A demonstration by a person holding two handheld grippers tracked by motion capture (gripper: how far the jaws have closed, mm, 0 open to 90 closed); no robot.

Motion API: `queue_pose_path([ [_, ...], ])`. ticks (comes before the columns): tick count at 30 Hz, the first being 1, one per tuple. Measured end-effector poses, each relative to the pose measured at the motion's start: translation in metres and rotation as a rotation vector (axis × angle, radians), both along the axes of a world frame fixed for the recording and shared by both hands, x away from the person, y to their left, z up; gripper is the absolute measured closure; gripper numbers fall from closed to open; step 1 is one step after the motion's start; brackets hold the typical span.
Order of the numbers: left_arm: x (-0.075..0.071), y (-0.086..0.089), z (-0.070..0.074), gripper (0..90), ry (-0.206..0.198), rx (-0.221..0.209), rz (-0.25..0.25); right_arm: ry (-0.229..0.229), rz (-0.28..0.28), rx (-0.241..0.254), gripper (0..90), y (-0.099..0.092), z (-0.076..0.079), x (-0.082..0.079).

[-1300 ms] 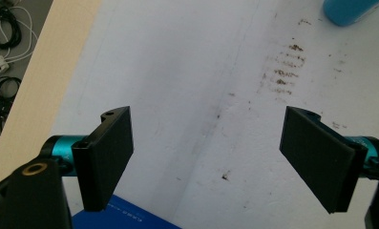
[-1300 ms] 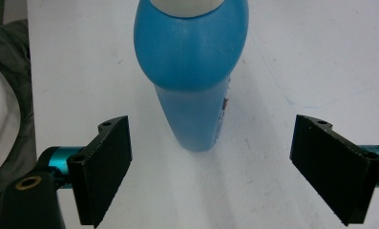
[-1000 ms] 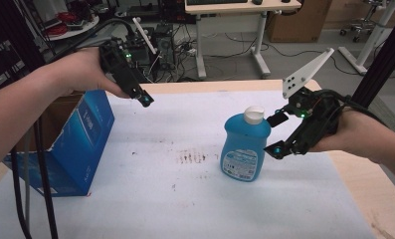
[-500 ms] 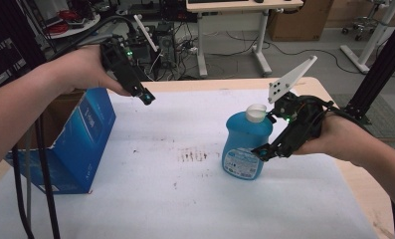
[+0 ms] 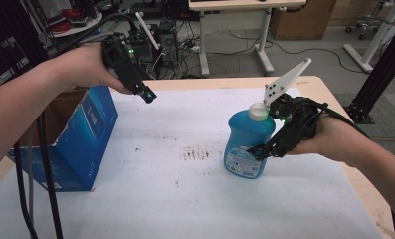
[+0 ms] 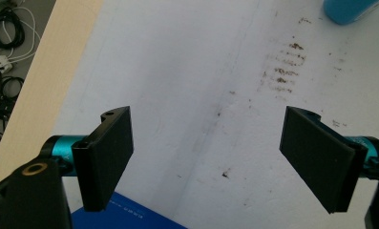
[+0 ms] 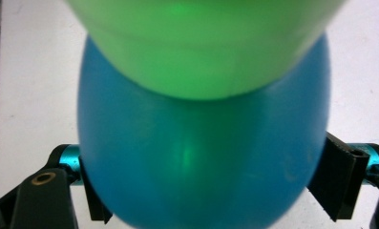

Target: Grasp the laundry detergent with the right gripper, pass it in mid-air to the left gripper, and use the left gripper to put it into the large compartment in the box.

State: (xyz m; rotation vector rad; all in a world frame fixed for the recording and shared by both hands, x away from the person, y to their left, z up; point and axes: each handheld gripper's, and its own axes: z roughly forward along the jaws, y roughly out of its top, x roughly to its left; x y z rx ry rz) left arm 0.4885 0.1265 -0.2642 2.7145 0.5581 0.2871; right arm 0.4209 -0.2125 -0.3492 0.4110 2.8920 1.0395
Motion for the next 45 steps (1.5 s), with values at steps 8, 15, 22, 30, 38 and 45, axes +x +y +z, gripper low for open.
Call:
queue_pose_path([
  [8, -0.0001, -0.0002, 0.0000, 18.9, 0.000, 0.003, -0.002, -0.026, -0.014, 0.007, 25.1, -0.0020, -0.0001, -0.0001],
  [15, -0.0003, 0.0013, 0.0001, 18.9, 0.001, 0.005, 0.002, -0.031, -0.011, 0.018, 26.5, -0.0033, -0.0007, -0.0012],
  [22, -0.0005, 0.0006, 0.0000, 18.9, 0.004, 0.007, -0.001, -0.030, -0.005, 0.034, 30.4, -0.0047, -0.0007, -0.0024],
  [30, -0.0009, -0.0016, -0.0004, 18.9, 0.004, 0.006, -0.005, -0.035, -0.005, 0.051, 31.7, -0.0058, -0.0022, -0.0038],
  [38, -0.0004, -0.0026, -0.0012, 18.9, 0.008, 0.009, -0.007, -0.041, -0.007, 0.051, 32.7, -0.0037, -0.0040, -0.0049],
  [45, -0.0009, -0.0035, -0.0011, 18.9, 0.007, 0.007, -0.009, -0.046, 0.010, 0.068, 40.5, -0.0019, -0.0054, -0.0066],
])
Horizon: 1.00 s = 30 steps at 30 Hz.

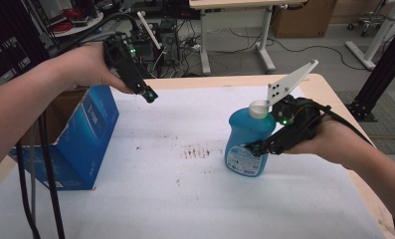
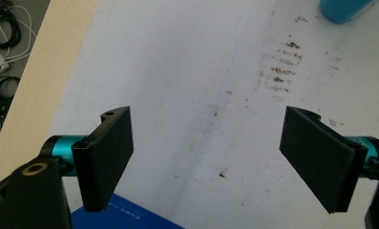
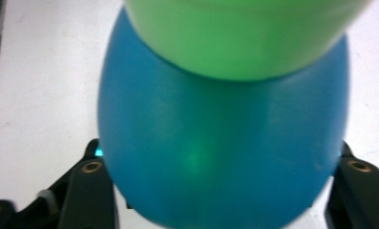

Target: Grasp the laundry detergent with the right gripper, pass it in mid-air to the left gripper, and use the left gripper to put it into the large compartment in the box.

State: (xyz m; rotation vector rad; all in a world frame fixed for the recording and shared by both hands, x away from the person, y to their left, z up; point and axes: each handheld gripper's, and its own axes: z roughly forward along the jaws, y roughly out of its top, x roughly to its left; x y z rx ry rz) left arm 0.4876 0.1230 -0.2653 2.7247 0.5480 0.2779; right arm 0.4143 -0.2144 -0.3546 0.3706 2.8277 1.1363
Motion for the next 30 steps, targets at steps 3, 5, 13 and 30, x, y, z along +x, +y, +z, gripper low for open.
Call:
queue_pose_path([
  [3, 0.000, 0.000, 0.000, 18.9, 0.000, 0.000, -0.001, -0.010, -0.006, 0.004, 41.3, -0.001, 0.000, -0.001],
  [5, 0.000, 0.000, 0.000, 18.9, 0.001, -0.001, -0.002, -0.028, -0.011, 0.008, 42.4, -0.001, 0.000, -0.002],
  [13, 0.000, 0.001, 0.000, 18.9, 0.000, -0.002, -0.005, -0.051, -0.027, 0.026, 45.2, -0.005, 0.000, -0.003],
  [30, -0.014, -0.008, 0.019, 18.9, 0.024, -0.050, -0.088, -0.037, 0.027, 0.039, 46.0, 0.006, 0.032, 0.006],
])
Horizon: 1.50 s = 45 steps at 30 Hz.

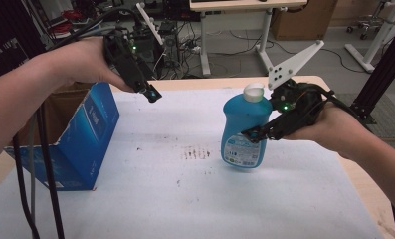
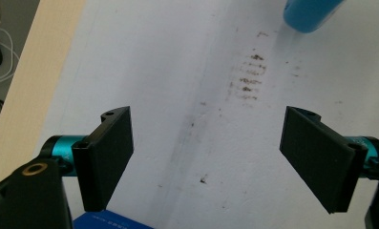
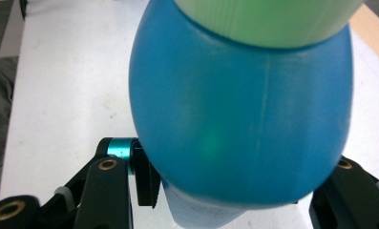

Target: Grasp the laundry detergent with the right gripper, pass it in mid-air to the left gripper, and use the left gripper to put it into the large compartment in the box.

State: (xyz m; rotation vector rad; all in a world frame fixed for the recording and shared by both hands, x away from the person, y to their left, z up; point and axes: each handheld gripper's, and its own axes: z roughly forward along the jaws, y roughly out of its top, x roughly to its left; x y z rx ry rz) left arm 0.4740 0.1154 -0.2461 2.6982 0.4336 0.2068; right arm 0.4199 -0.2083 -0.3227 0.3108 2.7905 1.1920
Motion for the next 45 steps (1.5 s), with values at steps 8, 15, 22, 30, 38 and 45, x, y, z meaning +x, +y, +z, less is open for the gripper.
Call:
queue_pose_path([
  [8, -0.019, -0.018, 0.030, 18.9, -0.020, -0.025, -0.103, -0.006, 0.049, -0.011, 46.0, 0.017, 0.027, 0.010],
  [15, -0.029, -0.032, 0.054, 18.9, -0.030, -0.050, -0.172, -0.028, 0.109, -0.018, 46.0, 0.035, 0.046, 0.015],
  [22, -0.036, -0.048, 0.064, 18.9, -0.032, -0.032, -0.233, -0.033, 0.154, -0.014, 46.1, 0.052, 0.057, 0.016],
  [30, -0.040, -0.064, 0.061, 18.9, -0.014, -0.005, -0.276, -0.038, 0.195, -0.003, 46.2, 0.071, 0.066, 0.016],
  [38, -0.043, -0.072, 0.057, 19.0, -0.014, 0.012, -0.295, -0.038, 0.216, -0.019, 46.2, 0.082, 0.064, 0.014],
  [45, -0.044, -0.080, 0.054, 19.1, -0.014, 0.014, -0.297, -0.035, 0.224, -0.017, 46.2, 0.087, 0.064, 0.014],
])
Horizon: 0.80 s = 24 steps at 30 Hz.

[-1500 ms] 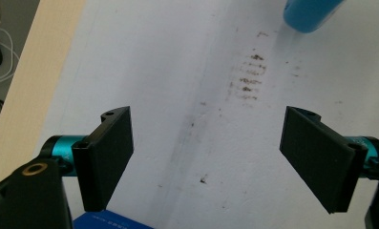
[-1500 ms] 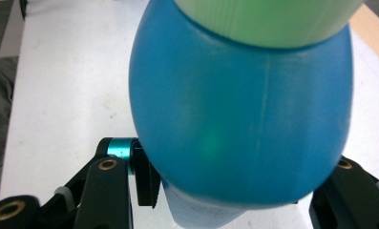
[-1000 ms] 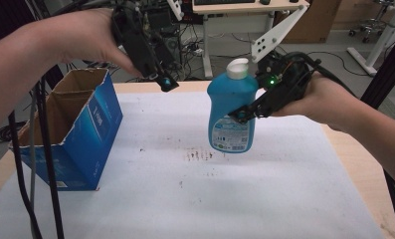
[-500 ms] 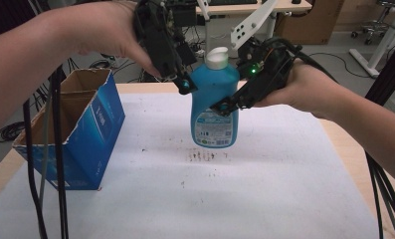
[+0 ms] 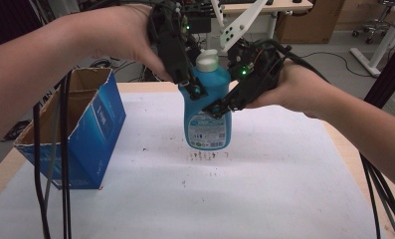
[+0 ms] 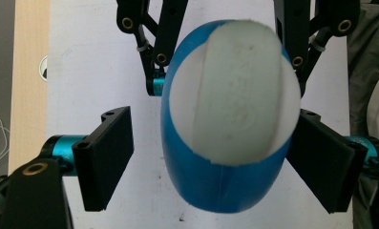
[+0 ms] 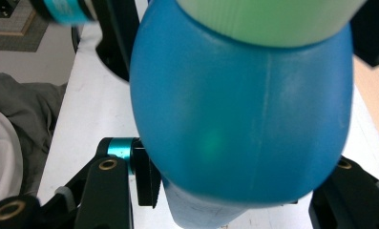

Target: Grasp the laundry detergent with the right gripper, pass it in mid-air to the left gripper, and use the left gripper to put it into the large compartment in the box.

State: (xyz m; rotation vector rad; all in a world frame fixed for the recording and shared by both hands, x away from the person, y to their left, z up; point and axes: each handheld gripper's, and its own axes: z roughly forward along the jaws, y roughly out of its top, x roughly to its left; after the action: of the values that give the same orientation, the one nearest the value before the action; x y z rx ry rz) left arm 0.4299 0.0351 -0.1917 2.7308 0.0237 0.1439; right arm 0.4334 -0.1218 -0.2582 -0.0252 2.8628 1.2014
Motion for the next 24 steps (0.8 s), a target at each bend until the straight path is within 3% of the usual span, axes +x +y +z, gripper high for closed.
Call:
queue_pose_path([
  [24, 0.0012, -0.0086, -0.0051, 26.9, 0.013, -0.005, 0.003, -0.004, 0.005, 0.005, 46.2, -0.0014, 0.0010, 0.0012],
])
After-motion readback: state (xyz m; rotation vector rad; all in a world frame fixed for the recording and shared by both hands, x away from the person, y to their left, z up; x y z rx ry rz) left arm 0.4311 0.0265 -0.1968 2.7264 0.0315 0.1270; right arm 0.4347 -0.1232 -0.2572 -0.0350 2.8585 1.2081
